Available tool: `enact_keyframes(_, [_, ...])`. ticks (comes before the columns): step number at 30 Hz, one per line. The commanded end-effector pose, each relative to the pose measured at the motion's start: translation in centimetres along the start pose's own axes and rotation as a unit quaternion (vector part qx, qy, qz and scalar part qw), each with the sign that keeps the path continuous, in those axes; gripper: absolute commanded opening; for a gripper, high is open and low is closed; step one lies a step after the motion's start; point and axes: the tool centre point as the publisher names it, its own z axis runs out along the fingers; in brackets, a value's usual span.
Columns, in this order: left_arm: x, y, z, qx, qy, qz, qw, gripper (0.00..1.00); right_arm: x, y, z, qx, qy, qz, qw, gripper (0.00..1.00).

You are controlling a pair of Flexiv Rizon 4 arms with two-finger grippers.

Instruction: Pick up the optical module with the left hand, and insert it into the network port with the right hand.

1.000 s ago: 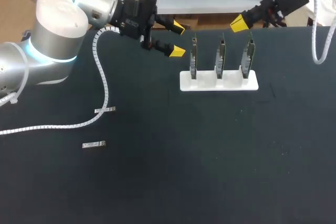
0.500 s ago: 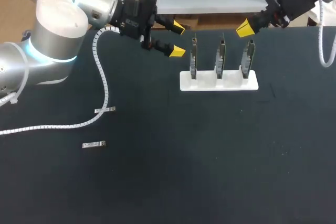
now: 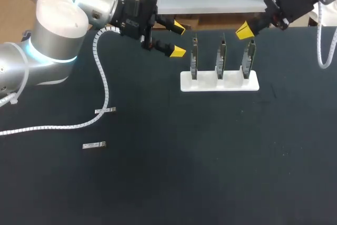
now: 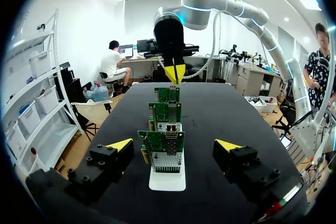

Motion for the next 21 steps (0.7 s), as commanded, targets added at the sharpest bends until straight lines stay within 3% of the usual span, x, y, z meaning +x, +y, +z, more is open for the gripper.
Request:
enact_keyframes(1, [0.03, 0.06, 0.00, 0.001, 0.000, 0.000, 1.000, 1.00, -0.14, -0.29, 0.18, -0.006, -0.002, -0.001, 1.000, 0.00])
enact_keyframes(15, [0.03, 0.06, 0.00, 0.001, 0.000, 0.000, 1.000, 1.00, -0.30, -0.85, 0.37, -0.009, 0.006, -0.011, 1.000, 0.00])
enact_keyframes(16, [0.03, 0.06, 0.00, 0.001, 0.000, 0.000, 1.000, 1.00, -0.27, -0.81, 0.33, -0.012, 0.007, -0.012, 1.000, 0.30])
enact_keyframes(17, [0.03, 0.06, 0.00, 0.001, 0.000, 0.000, 1.000, 1.00, -0.25, -0.77, 0.37, -0.012, 0.006, -0.007, 1.000, 1.00])
enact_keyframes(21, [0.03, 0.06, 0.00, 0.001, 0.000, 0.000, 1.000, 1.00, -0.31, -0.70, 0.37, -0.014, 0.006, -0.011, 1.000, 1.00])
